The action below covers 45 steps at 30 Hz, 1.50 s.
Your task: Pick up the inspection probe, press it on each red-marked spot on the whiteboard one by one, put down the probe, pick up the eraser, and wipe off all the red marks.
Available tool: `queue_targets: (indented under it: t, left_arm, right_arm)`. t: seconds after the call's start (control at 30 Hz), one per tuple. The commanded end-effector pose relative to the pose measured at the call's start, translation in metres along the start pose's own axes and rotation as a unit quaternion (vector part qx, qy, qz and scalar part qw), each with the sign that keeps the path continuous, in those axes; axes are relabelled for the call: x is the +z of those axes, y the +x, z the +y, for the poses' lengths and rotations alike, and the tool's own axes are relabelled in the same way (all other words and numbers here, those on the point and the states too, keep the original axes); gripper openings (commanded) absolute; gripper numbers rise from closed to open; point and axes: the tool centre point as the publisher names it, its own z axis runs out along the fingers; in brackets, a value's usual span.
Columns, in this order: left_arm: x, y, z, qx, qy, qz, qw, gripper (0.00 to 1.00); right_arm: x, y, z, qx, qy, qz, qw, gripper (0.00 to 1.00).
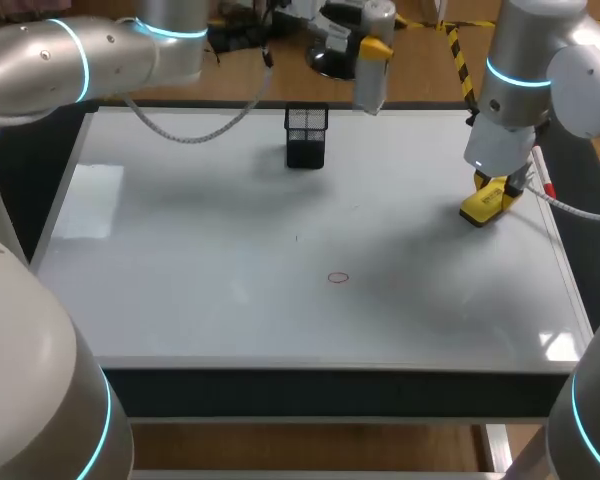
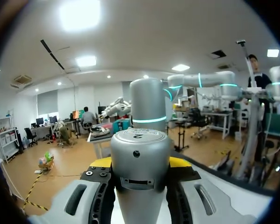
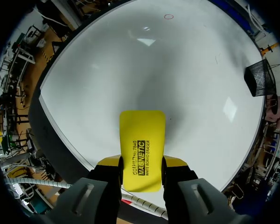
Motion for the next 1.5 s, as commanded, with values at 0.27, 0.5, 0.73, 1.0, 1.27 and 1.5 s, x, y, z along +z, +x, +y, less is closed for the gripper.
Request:
queue_targets:
  t: [0.27,0.5,0.73,1.0,1.27,1.5]
  left_arm:
    - [0.017,0.062,0.002,-0.007,0.007,0.047,0.999,0.0]
    - [0.032,0.099,0.012,-0.016,0.021,0.083,0.996,0.0]
    - [0.038,0.137,0.021,-0.017,0.027,0.118,0.993,0.0]
    - [0.045,0.174,0.04,-0.024,0.02,0.143,0.989,0.0]
    - [0.057,0.204,0.06,-0.032,0.036,0.15,0.988,0.0]
    - [0.06,0.224,0.07,-0.045,0.035,0.145,0.988,0.0]
  right_arm:
    - [-0.001,0.0,-0.001,-0.001,0.001,0.002,1.0,0.0]
    - [-0.001,0.0,-0.001,-0.001,0.001,0.002,1.0,0.0]
    - [-0.001,0.0,-0.001,-0.001,0.001,0.002,1.0,0.0]
    - [-0.001,0.0,-0.001,-0.001,0.001,0.002,1.0,0.0]
    - [-0.001,0.0,-0.001,-0.001,0.001,0.002,1.0,0.0]
    - [-0.001,0.0,-0.001,-0.001,0.001,0.002,1.0,0.0]
